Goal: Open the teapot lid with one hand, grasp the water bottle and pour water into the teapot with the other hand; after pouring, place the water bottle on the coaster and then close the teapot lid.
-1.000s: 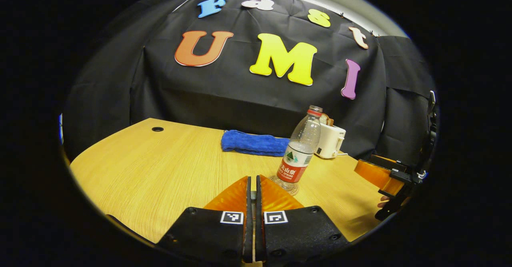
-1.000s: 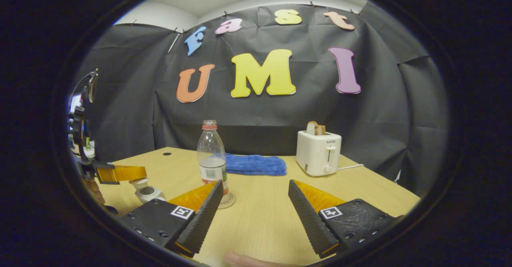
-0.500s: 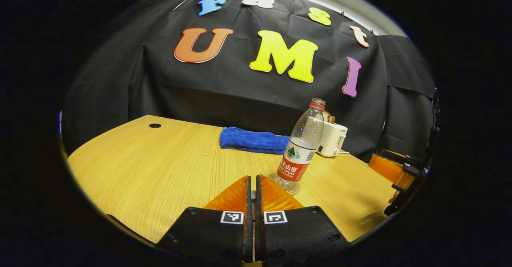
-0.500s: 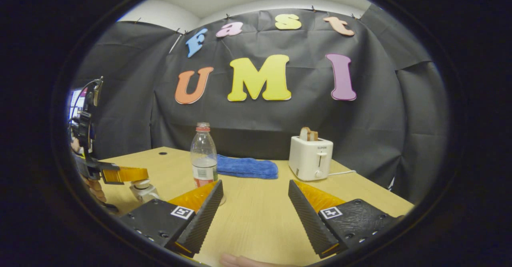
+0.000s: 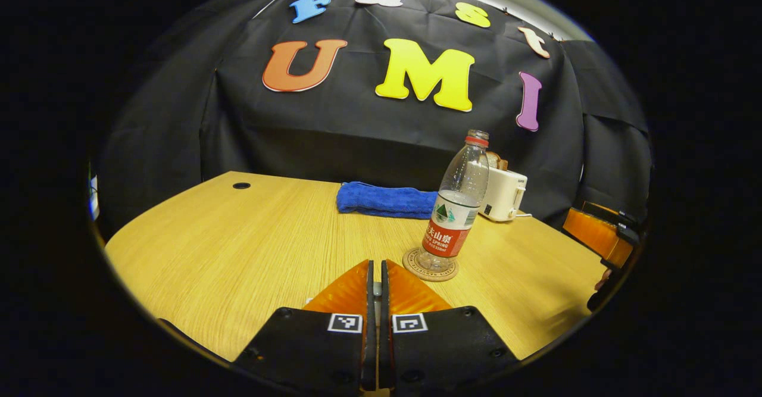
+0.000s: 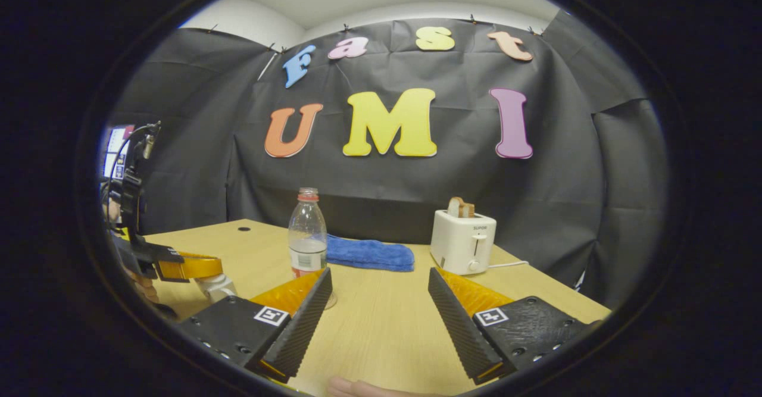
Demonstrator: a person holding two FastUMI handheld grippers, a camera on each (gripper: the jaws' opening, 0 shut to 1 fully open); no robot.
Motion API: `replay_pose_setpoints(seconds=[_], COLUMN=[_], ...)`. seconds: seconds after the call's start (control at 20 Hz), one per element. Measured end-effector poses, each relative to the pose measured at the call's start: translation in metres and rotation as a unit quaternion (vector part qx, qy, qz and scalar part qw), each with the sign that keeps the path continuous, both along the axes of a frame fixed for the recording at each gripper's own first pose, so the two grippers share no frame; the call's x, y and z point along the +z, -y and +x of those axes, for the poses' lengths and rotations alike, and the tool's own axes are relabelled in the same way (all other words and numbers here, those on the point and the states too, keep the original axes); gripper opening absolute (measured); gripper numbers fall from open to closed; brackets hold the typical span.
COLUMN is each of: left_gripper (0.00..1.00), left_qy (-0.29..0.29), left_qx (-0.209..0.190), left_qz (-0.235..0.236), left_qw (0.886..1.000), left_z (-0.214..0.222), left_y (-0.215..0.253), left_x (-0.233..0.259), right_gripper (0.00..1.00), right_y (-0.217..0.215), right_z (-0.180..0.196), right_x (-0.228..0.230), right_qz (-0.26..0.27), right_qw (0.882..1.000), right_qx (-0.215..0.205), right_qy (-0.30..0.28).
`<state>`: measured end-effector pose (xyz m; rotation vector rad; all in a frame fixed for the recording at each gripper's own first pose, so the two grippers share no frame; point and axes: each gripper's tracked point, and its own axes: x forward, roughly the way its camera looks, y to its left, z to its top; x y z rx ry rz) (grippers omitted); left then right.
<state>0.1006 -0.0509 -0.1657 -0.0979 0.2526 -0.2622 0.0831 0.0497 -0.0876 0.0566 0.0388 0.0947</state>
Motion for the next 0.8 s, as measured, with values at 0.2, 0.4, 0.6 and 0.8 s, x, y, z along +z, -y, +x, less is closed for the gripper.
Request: replay_pose_setpoints(seconds=[0.2, 0.4, 0.6, 0.8], left_gripper=[0.05, 0.05, 0.08, 0.46], left_qy=[0.005, 0.011, 0.002, 0.001], left_qx=[0.043, 0.075, 0.082, 0.066], left_qz=[0.02, 0.042, 0.059, 0.06], left_qw=[0.999, 0.996, 0.995, 0.996], left_z=[0.002, 0.002, 0.0, -0.005], left_y=[-0.002, -0.002, 0.004, 0.015], left_x=[-0.002, -0.001, -0.002, 0.0], right_gripper=[0.97, 0.98, 0.98, 0.98], right_y=[-0.001, -0.004, -0.002, 0.0], right_z=[-0.002, -0.002, -0.002, -0.003], right_x=[0.003, 0.001, 0.0, 0.002], right_qz=[-0.004, -0.008, -0.007, -0.006], right_qw=[1.0, 1.0, 1.0, 1.0], right_qx=[0.0, 0.001, -0.002, -0.006], right_qy=[0.003, 0.0, -0.002, -0.002])
